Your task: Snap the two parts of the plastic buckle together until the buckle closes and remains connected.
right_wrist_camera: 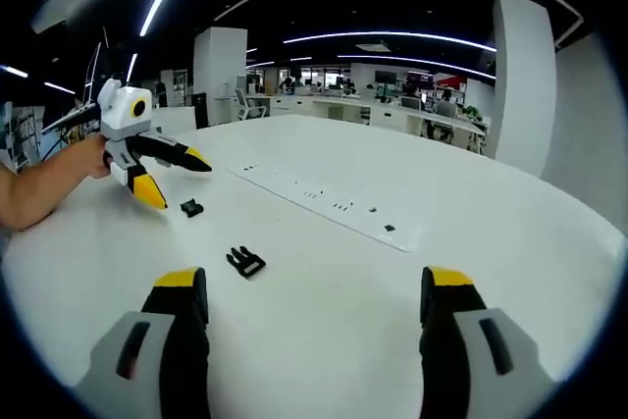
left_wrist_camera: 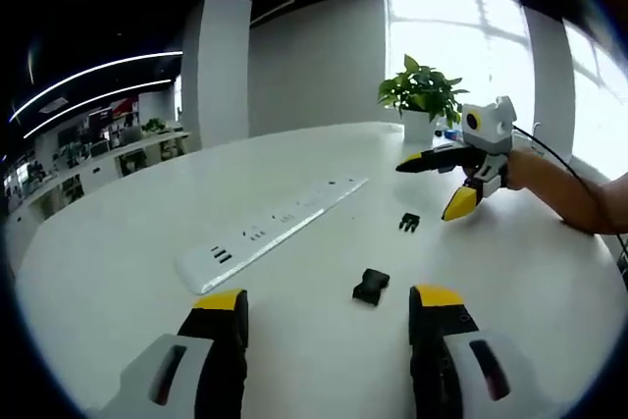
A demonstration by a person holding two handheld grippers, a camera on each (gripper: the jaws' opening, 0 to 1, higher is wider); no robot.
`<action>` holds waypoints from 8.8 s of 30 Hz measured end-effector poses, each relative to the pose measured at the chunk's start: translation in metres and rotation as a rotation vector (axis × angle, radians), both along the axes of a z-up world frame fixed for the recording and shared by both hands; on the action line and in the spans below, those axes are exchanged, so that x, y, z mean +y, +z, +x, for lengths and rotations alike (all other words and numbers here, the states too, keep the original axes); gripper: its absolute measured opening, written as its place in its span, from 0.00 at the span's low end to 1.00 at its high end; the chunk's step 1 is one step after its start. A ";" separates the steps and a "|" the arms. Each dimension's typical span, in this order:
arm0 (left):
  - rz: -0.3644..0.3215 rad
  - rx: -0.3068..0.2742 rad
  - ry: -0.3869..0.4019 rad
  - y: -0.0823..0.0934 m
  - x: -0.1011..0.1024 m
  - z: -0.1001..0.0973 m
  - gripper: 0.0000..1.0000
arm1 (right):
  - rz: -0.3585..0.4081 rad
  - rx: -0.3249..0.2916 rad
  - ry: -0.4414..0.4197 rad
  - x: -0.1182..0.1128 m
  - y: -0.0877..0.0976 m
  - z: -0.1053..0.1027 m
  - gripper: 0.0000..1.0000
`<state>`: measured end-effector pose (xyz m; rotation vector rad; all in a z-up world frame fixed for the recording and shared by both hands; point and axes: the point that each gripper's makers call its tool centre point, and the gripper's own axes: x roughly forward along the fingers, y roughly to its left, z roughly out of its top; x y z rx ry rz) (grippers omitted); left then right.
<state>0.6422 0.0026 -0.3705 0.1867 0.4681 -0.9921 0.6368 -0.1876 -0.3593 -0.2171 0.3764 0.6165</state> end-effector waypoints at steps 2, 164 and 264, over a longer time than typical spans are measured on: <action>-0.011 -0.006 -0.011 0.003 0.000 0.000 0.66 | 0.005 -0.003 0.001 0.000 0.002 0.002 0.90; -0.022 -0.019 -0.428 -0.008 -0.035 -0.016 0.21 | -0.002 0.003 0.715 0.063 -0.008 -0.012 0.21; -0.041 -0.046 -0.401 -0.005 -0.034 -0.013 0.11 | 0.017 0.012 0.709 0.067 -0.012 -0.014 0.11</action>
